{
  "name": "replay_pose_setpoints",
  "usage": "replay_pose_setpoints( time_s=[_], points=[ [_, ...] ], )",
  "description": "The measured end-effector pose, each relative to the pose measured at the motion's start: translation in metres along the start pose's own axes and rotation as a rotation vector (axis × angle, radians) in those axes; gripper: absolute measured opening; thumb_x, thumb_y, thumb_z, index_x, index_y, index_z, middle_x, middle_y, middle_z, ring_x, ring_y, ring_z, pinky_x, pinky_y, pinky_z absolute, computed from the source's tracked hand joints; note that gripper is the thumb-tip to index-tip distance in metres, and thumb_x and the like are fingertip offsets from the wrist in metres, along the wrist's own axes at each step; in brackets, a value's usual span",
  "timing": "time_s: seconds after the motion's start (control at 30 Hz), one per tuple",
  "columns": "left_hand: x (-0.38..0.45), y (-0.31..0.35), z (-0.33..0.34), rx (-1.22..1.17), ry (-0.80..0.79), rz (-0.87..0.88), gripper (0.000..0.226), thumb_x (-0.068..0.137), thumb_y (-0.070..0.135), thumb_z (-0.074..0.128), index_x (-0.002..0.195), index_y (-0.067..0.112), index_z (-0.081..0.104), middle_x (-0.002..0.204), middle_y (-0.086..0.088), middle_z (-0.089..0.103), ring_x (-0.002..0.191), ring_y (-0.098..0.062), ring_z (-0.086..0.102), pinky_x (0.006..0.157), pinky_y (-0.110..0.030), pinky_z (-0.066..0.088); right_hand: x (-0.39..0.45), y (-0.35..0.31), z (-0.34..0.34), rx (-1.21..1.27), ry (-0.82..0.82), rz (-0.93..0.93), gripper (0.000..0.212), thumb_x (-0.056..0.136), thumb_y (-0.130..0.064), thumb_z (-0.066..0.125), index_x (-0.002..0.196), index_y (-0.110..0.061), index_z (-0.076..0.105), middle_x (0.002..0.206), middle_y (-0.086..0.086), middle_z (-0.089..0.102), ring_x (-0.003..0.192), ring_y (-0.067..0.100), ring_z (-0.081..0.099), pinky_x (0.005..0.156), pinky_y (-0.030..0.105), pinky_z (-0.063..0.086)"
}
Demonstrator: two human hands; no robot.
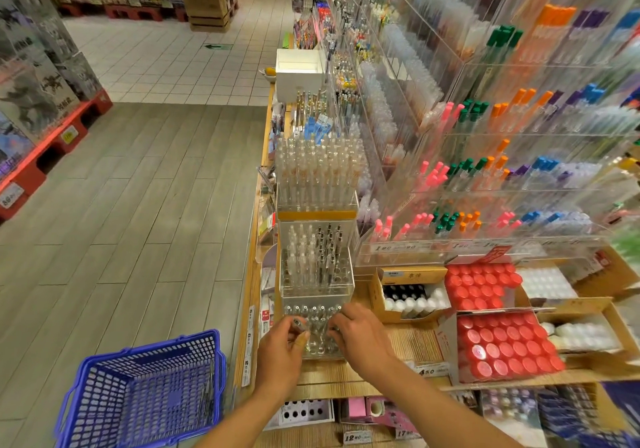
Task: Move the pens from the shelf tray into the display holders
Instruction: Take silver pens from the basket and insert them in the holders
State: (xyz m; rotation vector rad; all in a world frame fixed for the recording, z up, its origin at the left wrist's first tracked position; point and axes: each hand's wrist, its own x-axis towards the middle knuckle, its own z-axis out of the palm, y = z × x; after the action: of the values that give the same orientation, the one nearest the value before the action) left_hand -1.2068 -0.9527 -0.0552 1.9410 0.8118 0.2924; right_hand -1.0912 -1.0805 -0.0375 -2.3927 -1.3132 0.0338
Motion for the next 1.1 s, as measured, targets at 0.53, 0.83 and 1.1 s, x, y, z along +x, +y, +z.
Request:
replay_pose_setpoints(
  time_s=[0.53,0.83,1.1],
  points=[
    [0.0,0.009,0.023,0.186,-0.021,0.067,0.01,0.089,0.015,0.071,0.098,0.02,0.07,0.087,0.009,0.069,0.08,-0.005,0.065,0.067,-0.018,0.05,-0.026,0.035,0.009,0.271,-0.138,0.138,0.028,0.097,-0.016,0.056,0.123,-0.025,0.063,0.117,-0.01,0.063,0.101,0.004,0.06,0.088,0.011,0.043],
    [-0.005,0.014,0.027,0.24,0.007,0.089,0.019,0.091,0.014,0.068,0.11,0.016,0.071,0.101,0.005,0.07,0.087,-0.01,0.064,0.075,-0.017,0.047,-0.027,0.048,0.011,0.37,-0.179,0.239,0.026,0.096,-0.026,0.06,0.122,-0.026,0.064,0.113,-0.014,0.068,0.082,-0.01,0.056,0.079,0.002,0.042],
    [-0.005,0.01,0.03,0.305,0.001,0.084,0.024,0.092,0.015,0.068,0.116,0.017,0.069,0.106,0.007,0.069,0.084,-0.003,0.057,0.076,-0.011,0.042,-0.025,0.052,0.014,0.369,-0.186,0.266,0.024,0.096,-0.026,0.061,0.12,-0.026,0.065,0.108,-0.012,0.07,0.079,-0.012,0.054,0.071,-0.006,0.035]
  ],
)
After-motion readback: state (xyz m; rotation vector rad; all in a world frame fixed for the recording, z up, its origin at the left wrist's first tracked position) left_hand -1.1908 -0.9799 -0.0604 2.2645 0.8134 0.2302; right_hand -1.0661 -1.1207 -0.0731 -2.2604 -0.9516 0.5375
